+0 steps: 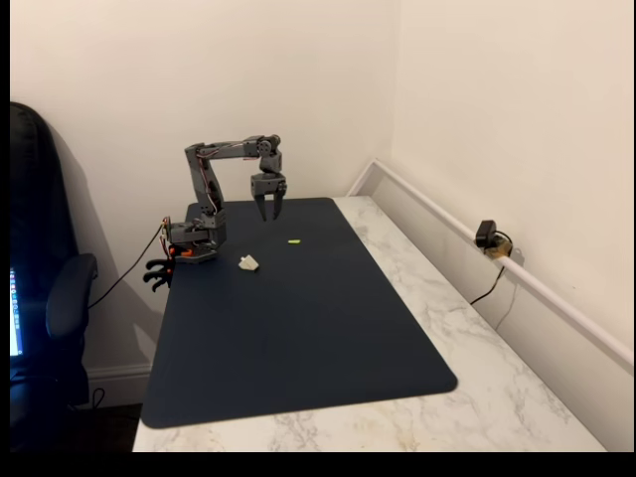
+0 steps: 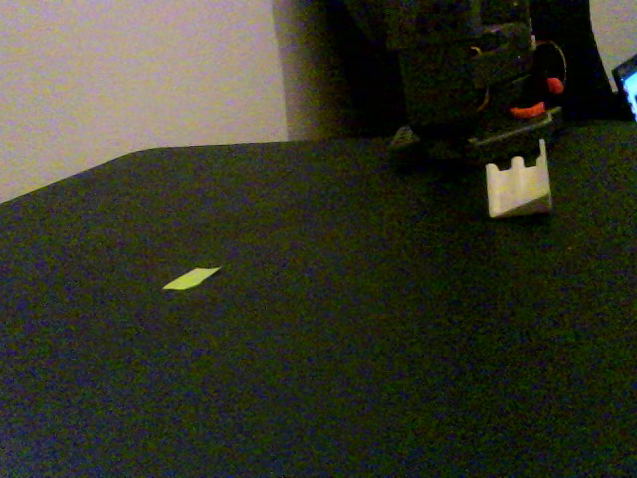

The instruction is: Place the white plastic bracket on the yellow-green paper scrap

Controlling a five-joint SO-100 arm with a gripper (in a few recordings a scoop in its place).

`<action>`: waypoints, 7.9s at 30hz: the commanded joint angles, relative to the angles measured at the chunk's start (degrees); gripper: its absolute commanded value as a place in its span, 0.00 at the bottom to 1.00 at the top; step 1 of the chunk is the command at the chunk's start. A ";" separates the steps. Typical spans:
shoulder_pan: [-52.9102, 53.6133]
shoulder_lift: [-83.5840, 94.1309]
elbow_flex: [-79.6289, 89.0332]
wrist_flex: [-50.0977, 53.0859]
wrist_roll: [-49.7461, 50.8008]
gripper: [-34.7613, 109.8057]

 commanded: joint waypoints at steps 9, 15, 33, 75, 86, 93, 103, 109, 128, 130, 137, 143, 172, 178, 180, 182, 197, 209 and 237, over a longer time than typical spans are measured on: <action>-14.06 5.19 13.01 -7.73 15.38 0.39; -16.70 5.89 18.63 -11.25 20.04 0.40; -20.74 2.64 23.82 -16.44 27.86 0.47; -22.59 -3.16 34.98 -31.73 34.45 0.47; -23.82 -3.25 35.24 -32.26 36.47 0.39; -22.59 -2.99 35.95 -31.55 35.95 0.27; -19.25 -1.49 34.28 -26.72 31.73 0.24; -18.02 0.44 28.21 -20.13 28.65 0.24; -1.14 2.99 10.02 -11.25 8.79 0.24; 3.43 2.72 8.26 -11.25 6.06 0.24; 16.61 -2.72 3.69 -13.62 -1.76 0.24; 23.82 -9.05 0.18 -15.03 -6.42 0.24; 34.54 -32.52 -13.45 -18.46 -10.37 0.24; 35.33 -33.84 -13.10 -19.69 -10.28 0.24; 35.86 -34.10 -12.92 -19.86 -10.28 0.24; 36.21 -34.37 -12.92 -20.04 -10.37 0.24; 35.51 -31.03 -13.71 -16.70 -10.90 0.59; 26.98 -8.88 -8.61 -10.63 -7.82 0.25; 20.04 41.22 39.99 -37.53 -27.69 0.24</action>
